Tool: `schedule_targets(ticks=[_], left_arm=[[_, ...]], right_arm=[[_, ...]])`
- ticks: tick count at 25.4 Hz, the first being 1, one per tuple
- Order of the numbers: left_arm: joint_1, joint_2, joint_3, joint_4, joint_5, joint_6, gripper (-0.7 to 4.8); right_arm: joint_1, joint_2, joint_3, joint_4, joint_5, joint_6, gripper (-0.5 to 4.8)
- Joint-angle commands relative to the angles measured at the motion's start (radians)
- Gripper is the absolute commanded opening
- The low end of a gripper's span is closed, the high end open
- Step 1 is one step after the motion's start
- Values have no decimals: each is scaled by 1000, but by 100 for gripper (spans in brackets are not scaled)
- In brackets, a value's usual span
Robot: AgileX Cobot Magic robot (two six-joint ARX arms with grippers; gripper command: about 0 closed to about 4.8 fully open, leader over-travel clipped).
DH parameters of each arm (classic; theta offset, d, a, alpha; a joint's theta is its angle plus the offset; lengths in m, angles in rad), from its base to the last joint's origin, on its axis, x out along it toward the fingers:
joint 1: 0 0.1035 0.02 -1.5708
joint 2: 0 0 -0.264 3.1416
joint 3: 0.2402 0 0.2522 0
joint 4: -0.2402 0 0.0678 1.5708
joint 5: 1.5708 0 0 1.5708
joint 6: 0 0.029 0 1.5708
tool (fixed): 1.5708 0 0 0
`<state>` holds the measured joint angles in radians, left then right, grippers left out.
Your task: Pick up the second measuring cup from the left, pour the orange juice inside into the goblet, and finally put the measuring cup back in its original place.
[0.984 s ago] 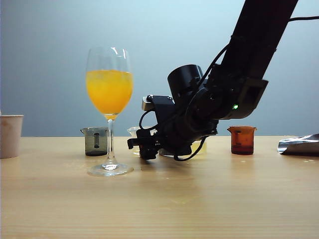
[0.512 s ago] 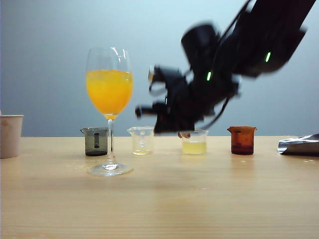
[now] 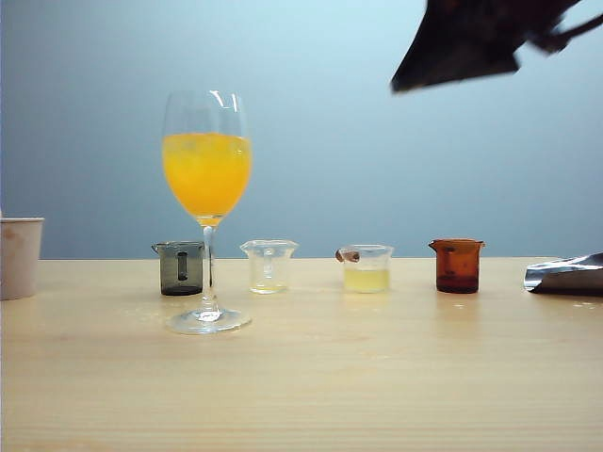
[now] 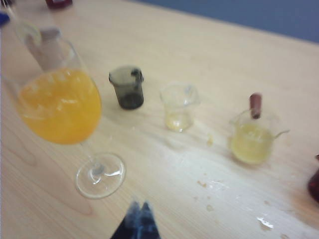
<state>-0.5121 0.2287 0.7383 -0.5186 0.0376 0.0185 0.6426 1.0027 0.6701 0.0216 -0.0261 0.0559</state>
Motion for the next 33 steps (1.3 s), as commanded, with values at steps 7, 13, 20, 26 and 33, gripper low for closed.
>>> schedule_targets(ticks=[7, 13, 20, 26, 33], left_arm=[[-1, -114, -139, -18, 7, -108, -5], [-1, -117, -282, 151, 0, -131, -5], [-1, -117, -497, 368, 6, -186, -5], [-1, -117, -623, 442, 4, -183, -5], [0, -117, -731, 519, -27, -147, -5]], right_arm=[[0, -369, -74, -290, 5, -3, -6], [1, -623, -237, -293, 5, 11, -5], [0, -807, -444, -207, 5, 27, -5], [-1, -897, -546, -198, 5, 27, -5], [0, -996, -628, -216, 6, 27, -5]])
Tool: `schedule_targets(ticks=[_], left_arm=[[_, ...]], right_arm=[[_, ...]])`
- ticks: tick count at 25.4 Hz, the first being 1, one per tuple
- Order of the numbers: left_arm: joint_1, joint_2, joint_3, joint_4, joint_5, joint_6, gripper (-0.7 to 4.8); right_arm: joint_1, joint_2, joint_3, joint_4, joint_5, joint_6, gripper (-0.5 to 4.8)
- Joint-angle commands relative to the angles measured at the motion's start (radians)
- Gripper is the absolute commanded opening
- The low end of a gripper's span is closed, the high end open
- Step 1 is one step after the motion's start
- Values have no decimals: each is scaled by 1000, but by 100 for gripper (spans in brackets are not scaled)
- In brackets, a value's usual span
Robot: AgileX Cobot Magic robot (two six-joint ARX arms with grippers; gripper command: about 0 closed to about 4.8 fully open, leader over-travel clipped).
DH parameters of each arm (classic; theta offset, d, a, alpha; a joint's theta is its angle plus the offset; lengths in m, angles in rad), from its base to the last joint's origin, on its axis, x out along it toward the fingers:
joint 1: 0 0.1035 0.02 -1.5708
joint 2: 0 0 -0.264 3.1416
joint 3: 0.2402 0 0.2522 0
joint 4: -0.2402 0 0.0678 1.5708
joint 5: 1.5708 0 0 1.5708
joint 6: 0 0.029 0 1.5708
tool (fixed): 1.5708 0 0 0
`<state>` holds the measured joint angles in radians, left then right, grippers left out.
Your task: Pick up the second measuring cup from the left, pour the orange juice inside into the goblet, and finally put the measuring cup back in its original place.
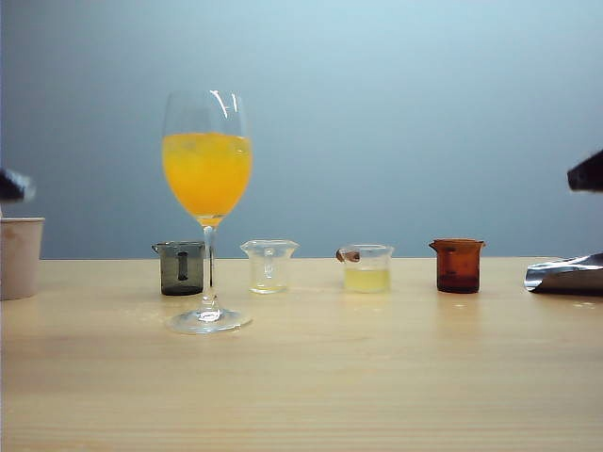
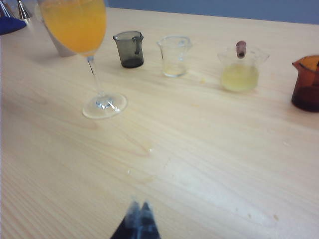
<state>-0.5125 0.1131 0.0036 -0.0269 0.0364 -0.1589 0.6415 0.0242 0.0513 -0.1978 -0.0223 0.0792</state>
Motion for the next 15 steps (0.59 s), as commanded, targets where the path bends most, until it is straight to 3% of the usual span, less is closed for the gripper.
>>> schedule_targets(ticks=[1, 15], left_arm=[[1, -1, 4, 27, -32, 58, -5], [1, -1, 4, -31, -14, 47, -3]], right_arm=[[0, -24, -16, -4, 2, 7, -5], [-1, -24, -28, -29, 2, 59, -4]])
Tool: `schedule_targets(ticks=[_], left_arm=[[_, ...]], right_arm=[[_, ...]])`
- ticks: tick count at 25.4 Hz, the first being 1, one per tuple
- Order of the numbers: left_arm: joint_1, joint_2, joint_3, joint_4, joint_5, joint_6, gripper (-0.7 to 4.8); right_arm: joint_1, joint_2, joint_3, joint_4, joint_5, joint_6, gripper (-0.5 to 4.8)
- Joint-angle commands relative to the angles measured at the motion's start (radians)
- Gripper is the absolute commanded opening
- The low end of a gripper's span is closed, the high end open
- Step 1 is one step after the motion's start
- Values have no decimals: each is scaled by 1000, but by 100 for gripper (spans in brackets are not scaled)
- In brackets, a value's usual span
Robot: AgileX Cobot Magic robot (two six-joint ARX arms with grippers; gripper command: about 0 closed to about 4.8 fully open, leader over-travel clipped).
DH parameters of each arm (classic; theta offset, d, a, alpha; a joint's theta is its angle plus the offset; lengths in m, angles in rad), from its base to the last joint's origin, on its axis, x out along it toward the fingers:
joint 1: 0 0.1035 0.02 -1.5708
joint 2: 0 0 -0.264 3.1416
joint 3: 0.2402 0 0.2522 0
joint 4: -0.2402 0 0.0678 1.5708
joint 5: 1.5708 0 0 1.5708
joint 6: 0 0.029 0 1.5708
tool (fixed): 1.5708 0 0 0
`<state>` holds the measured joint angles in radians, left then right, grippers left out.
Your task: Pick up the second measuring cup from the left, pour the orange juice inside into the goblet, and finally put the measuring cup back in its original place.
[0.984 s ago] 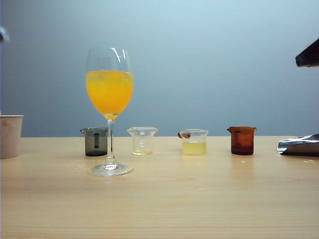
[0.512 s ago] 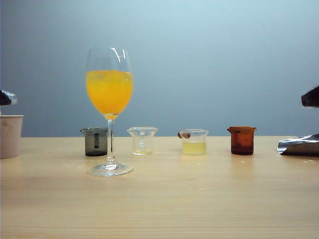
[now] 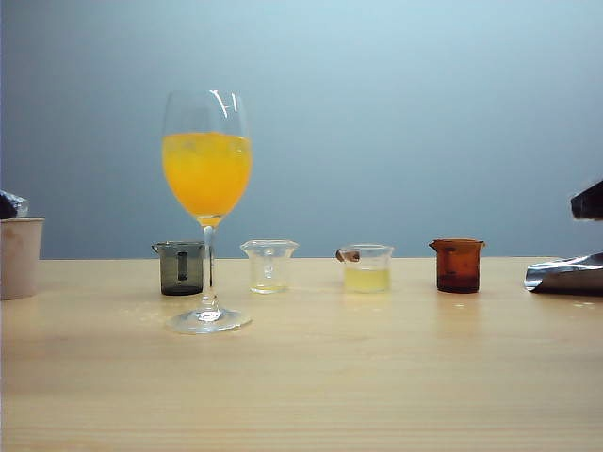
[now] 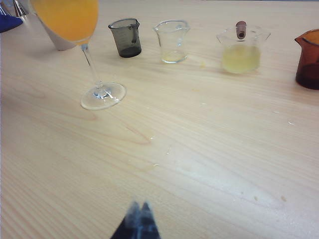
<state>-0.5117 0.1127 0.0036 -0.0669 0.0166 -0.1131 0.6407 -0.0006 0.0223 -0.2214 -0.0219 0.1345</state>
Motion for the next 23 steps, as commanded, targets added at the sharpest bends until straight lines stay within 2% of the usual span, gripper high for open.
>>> schedule_targets(ticks=[1, 3, 5, 6, 8, 10, 11, 14, 17, 19, 23], left_arm=[[0, -1, 4, 9, 6, 1, -3], [13, -25, 4, -3, 9, 1, -3], [84, -82, 4, -17, 42, 1, -3], [172, -115, 4, -9, 83, 1, -3], [274, -110, 4, 6, 100, 1, -3], [368, -110, 4, 0, 95, 1, -3], [449, -110, 4, 0, 96, 1, -3], [551, -111, 4, 0, 84, 1, -3], [601, -111, 4, 0, 80, 1, -3], [604, -110, 4, 0, 74, 1, -3], [604, -110, 4, -1, 74, 1, -3]], right_arm=[[0, 1, 1, -5, 1, 3, -4], [0, 1, 1, -5, 1, 3, -4], [-4, 1, 1, -5, 1, 3, -4], [-20, 1, 1, -3, -3, 4, -4], [-58, 1, 1, -3, -7, 3, -4], [-122, 1, 1, -2, -6, 3, -4], [-192, 1, -2, 5, -6, 3, -4], [-309, 1, -21, 63, -4, 3, -4], [-409, 1, -21, 61, 0, 3, -4], [-487, 1, -21, 62, 0, 3, -4], [-571, 1, -21, 61, 1, 3, -4]])
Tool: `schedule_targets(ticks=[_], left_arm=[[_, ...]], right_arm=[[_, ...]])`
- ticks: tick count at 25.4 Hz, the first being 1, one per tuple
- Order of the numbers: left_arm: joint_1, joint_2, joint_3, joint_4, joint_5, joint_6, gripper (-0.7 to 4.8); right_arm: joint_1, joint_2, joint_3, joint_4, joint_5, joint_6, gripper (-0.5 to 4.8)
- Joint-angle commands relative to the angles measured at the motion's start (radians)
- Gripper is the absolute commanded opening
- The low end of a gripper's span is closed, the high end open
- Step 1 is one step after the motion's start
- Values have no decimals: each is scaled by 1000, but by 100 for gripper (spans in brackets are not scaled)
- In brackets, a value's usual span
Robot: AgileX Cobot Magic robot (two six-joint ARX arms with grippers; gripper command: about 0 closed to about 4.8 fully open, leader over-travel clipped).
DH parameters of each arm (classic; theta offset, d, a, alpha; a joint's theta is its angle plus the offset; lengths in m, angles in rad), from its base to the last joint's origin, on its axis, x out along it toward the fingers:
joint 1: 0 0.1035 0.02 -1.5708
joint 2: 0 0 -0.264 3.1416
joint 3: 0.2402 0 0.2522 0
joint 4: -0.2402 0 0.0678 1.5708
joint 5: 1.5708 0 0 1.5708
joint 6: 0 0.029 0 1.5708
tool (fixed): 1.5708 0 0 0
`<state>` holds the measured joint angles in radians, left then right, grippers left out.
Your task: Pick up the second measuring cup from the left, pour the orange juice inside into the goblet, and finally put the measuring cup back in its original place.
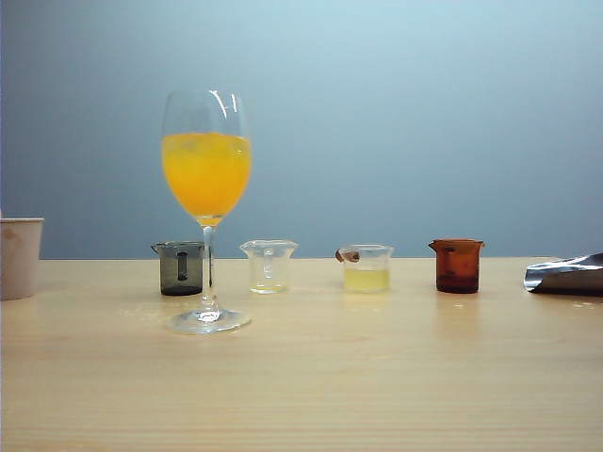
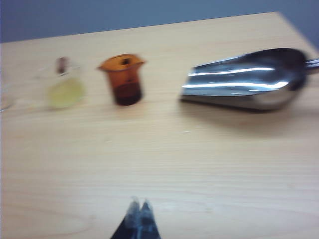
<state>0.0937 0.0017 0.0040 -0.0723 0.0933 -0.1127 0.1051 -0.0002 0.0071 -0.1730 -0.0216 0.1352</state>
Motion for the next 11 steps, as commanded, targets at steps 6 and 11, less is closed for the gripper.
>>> schedule_targets(ticks=[6, 11], left_arm=[[-1, 1, 3, 5, -2, 0, -3], [-1, 1, 3, 5, -3, 0, -3]], right_arm=[[-91, 1, -6, 13, 1, 2, -3], [-90, 1, -6, 13, 0, 2, -4]])
